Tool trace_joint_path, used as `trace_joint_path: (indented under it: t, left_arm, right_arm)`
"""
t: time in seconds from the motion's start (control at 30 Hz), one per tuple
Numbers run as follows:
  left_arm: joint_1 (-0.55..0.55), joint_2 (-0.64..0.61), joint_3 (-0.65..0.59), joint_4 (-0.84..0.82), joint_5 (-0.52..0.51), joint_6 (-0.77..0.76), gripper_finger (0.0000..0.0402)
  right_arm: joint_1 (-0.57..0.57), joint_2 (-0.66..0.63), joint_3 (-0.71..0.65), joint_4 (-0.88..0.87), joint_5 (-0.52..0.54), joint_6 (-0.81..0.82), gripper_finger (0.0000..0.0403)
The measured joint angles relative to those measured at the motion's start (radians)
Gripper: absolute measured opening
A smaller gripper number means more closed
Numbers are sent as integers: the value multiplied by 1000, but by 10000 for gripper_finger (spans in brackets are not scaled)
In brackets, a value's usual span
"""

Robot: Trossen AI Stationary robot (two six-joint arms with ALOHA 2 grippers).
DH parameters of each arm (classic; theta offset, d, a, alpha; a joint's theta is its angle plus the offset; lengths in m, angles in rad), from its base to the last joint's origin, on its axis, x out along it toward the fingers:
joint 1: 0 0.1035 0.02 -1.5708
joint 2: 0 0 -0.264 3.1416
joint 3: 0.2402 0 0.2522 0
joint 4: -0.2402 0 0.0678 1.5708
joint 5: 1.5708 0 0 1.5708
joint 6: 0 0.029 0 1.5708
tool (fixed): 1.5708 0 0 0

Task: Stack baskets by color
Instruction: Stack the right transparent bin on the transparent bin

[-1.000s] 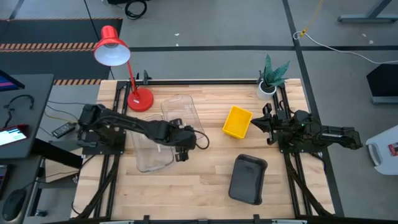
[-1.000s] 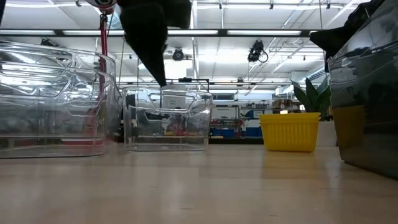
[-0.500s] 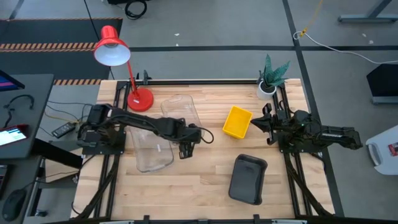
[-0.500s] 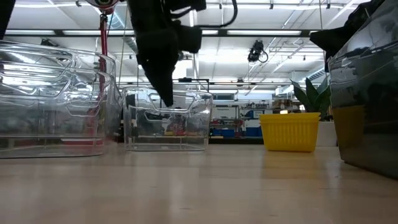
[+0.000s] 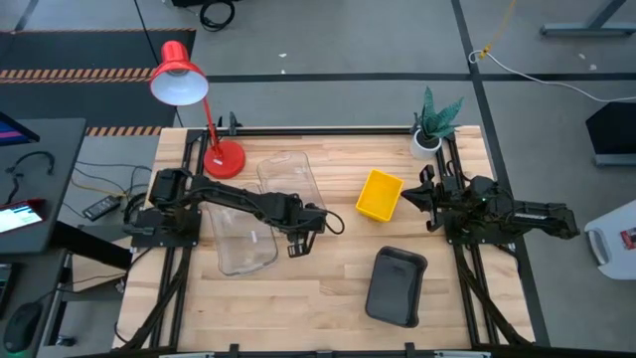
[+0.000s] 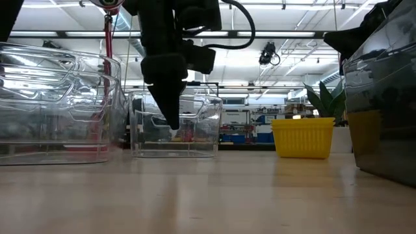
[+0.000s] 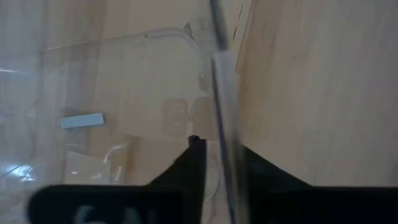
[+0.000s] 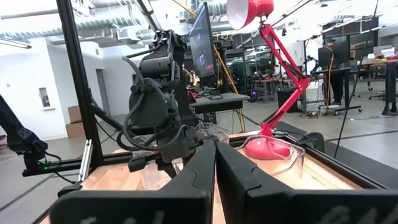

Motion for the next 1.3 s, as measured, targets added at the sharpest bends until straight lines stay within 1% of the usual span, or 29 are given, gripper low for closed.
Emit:
trace_joint_path:
  t: [0.1, 0.13, 0.2, 0.37, 0.53, 0.7, 0.87, 1.1, 1.2, 1.3]
  left_arm:
    - [-4, -5, 0, -5, -2, -7, 18]
    - [-6, -5, 0, -9, -1, -8, 12]
    - [-11, -5, 6, -19, -4, 0, 11]
    - [-34, -6, 66, -115, -45, 10, 7]
    - [-55, -6, 177, -211, -60, 2, 6]
    - [-96, -11, 308, -338, -113, -20, 6]
    - [-152, -12, 448, -490, -115, -92, 8]
    - [-253, -12, 607, -643, -144, -204, 10]
    - [-301, -12, 651, -713, -165, -283, 11]
    - [-351, -13, 663, -770, -188, -369, 12]
  right_arm:
    - [0, 0, 0, 0, 0, 0, 20]
    - [0, 0, 0, 0, 0, 0, 20]
    - [0, 0, 0, 0, 0, 0, 20]
    - [0, 0, 0, 0, 0, 0, 19]
    - [0, 0, 0, 0, 0, 0, 19]
    - [0, 0, 0, 0, 0, 0, 18]
    - [0, 0, 0, 0, 0, 0, 18]
    - [0, 0, 0, 0, 0, 0, 18]
    - [0, 0, 0, 0, 0, 0, 18]
    - [0, 0, 0, 0, 0, 0, 18]
